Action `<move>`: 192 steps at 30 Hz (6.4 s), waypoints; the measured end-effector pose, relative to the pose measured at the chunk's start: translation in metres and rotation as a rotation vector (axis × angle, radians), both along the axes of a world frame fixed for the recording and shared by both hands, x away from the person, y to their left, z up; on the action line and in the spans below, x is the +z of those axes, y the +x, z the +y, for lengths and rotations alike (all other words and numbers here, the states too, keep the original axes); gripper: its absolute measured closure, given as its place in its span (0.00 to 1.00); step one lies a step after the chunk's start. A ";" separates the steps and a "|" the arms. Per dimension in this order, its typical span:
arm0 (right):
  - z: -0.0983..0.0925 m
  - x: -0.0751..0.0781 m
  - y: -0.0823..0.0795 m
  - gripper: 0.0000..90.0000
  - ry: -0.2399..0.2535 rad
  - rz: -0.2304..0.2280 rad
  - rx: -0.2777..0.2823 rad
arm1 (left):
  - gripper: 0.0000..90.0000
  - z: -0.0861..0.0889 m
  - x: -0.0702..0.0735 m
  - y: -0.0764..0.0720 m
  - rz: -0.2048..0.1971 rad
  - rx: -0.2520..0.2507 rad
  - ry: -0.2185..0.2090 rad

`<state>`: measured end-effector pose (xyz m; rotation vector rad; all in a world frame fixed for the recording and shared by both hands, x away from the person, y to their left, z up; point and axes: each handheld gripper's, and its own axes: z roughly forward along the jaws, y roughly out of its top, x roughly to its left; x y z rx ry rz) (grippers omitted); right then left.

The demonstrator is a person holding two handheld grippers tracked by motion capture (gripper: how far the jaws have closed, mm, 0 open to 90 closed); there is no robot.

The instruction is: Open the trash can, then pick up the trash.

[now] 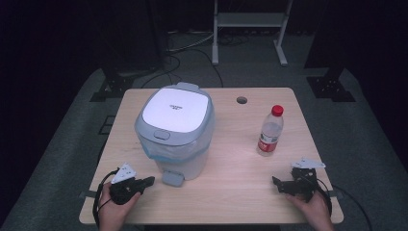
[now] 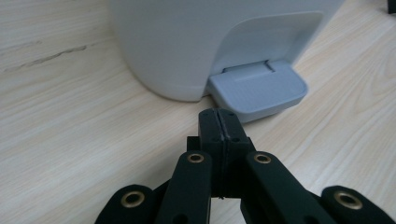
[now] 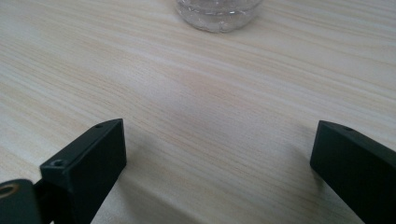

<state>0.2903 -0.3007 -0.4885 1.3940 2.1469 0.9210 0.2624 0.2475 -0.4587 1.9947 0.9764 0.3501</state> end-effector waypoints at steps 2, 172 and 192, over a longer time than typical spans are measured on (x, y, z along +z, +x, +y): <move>0.000 0.000 0.000 0.03 0.000 0.000 0.000 | 1.00 -0.004 0.001 0.000 -0.001 -0.006 -0.009; 0.011 0.026 0.035 0.07 0.059 -0.112 0.036 | 0.99 -0.050 -0.021 0.020 -0.009 -0.048 -0.030; 0.019 0.029 0.052 0.15 0.068 -0.140 0.042 | 0.99 -0.050 -0.021 0.020 -0.007 -0.046 -0.030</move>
